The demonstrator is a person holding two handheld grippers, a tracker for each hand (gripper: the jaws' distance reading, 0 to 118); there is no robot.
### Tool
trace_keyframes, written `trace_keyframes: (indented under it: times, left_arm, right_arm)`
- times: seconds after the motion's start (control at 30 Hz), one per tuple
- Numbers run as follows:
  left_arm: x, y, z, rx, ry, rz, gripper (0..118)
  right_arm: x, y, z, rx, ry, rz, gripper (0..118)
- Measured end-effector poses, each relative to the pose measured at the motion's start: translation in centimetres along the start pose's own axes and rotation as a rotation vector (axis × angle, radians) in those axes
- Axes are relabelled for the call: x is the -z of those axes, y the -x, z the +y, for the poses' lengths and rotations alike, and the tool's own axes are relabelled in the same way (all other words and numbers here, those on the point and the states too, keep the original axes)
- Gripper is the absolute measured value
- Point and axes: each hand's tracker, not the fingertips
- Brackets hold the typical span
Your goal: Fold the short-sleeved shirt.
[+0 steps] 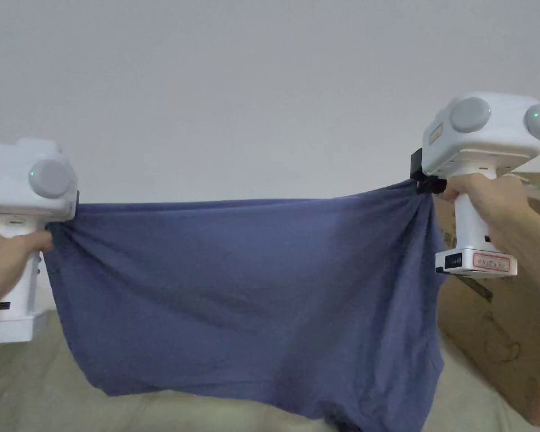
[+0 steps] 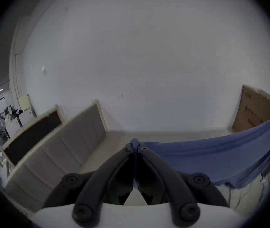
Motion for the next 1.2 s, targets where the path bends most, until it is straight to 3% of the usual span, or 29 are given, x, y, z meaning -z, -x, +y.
trace_keyframes:
  times: [0.23,0.33,0.57,0.73,1.07,1.2]
  left_arm:
    - [10.6,-3.8,-18.1,0.079,0.36,-0.007,3]
    - [13.0,-4.2,-24.3,0.035,0.479,-0.044,3]
    - [12.2,-3.2,-31.4,0.029,0.555,-0.045,3]
    - [6.8,-0.4,-33.9,0.018,0.509,-0.09,3]
    - [-12.3,5.4,-43.9,0.141,0.516,-0.108,3]
    - [-18.3,7.3,-47.3,0.16,0.521,-0.113,3]
  right_arm:
    - [14.3,-0.4,-16.0,-0.01,0.345,-0.043,2]
    - [18.3,-1.1,-22.7,0.015,0.456,-0.081,2]
    - [18.8,-3.9,-31.2,0.019,0.543,-0.07,2]
    - [11.3,-6.3,-36.0,0.046,0.449,-0.027,2]
    - [-5.8,-9.3,-47.3,0.035,0.489,-0.024,2]
    - [-12.5,-11.0,-51.6,0.109,0.484,-0.009,2]
